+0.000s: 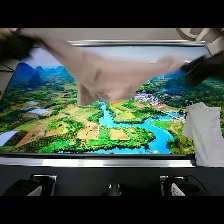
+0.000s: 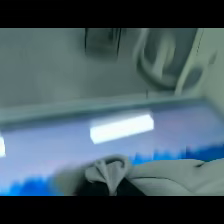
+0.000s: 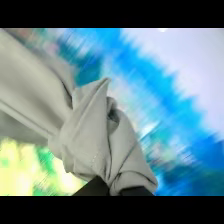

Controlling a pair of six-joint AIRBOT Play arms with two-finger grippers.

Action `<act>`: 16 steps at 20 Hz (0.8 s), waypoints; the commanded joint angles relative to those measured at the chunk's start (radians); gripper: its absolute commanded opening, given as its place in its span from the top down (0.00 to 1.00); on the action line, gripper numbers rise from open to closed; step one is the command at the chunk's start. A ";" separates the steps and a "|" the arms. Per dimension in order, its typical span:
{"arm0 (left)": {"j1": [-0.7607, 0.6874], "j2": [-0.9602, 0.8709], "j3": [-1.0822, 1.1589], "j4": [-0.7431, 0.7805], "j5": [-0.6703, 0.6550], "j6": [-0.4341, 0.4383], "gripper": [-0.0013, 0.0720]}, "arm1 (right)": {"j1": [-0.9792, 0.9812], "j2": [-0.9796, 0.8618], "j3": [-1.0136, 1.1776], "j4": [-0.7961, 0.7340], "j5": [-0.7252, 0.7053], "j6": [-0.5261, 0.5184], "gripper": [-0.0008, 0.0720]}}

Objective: Fold the shirts.

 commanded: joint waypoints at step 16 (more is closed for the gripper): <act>0.002 0.053 -0.027 0.343 -0.306 -0.191 0.94 | 0.001 0.048 -0.091 -0.294 0.430 0.295 0.95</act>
